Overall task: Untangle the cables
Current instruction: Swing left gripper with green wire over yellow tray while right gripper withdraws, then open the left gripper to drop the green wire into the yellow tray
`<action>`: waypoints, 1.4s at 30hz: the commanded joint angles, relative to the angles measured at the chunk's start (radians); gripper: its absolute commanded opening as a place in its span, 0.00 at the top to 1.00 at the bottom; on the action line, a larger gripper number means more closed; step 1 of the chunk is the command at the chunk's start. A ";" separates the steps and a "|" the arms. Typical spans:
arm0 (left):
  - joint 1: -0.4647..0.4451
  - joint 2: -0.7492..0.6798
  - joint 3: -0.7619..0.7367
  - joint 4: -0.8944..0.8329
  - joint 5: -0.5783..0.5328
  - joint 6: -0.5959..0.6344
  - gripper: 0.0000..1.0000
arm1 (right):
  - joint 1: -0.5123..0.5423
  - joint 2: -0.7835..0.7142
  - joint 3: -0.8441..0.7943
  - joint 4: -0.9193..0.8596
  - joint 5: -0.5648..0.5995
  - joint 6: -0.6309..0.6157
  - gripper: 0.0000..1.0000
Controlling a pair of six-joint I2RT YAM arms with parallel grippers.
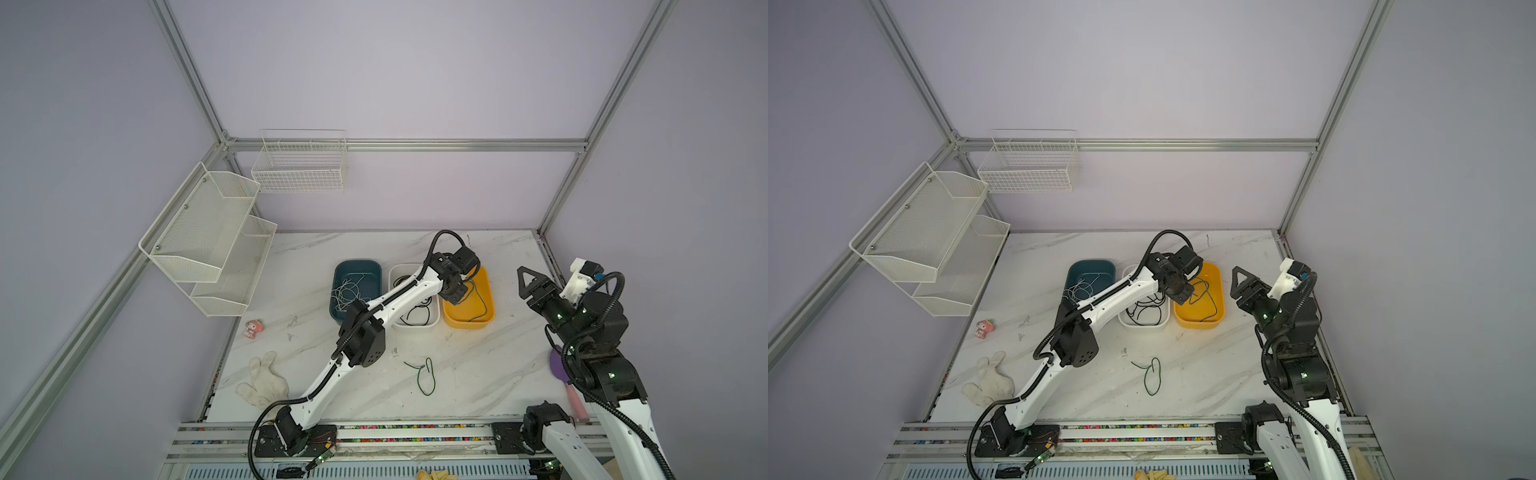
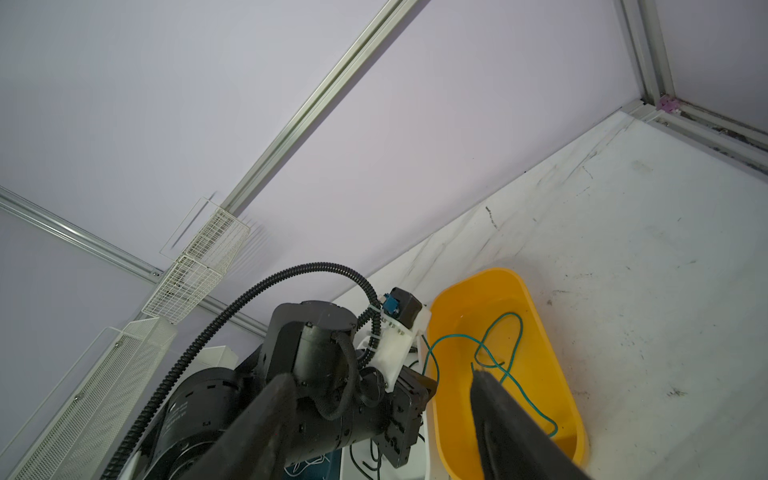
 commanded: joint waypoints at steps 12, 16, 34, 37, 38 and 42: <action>-0.042 0.052 0.121 0.058 0.005 0.015 1.00 | -0.003 -0.014 -0.059 0.000 -0.072 0.015 0.30; -0.042 0.066 0.118 0.061 0.036 -0.001 0.91 | -0.003 -0.011 -0.060 -0.002 -0.077 0.015 0.30; -0.036 -0.071 0.110 0.095 0.143 -0.001 0.32 | -0.003 -0.007 -0.062 0.003 -0.092 0.026 0.30; -0.033 -0.117 0.099 0.125 0.189 -0.023 0.22 | -0.003 -0.006 -0.058 -0.001 -0.091 0.025 0.30; -0.032 -0.139 0.086 0.141 0.207 -0.030 0.19 | -0.003 -0.003 -0.057 -0.004 -0.090 0.024 0.30; -0.027 -0.220 0.016 0.202 0.260 -0.051 0.04 | -0.003 0.007 -0.049 -0.024 -0.088 0.016 0.30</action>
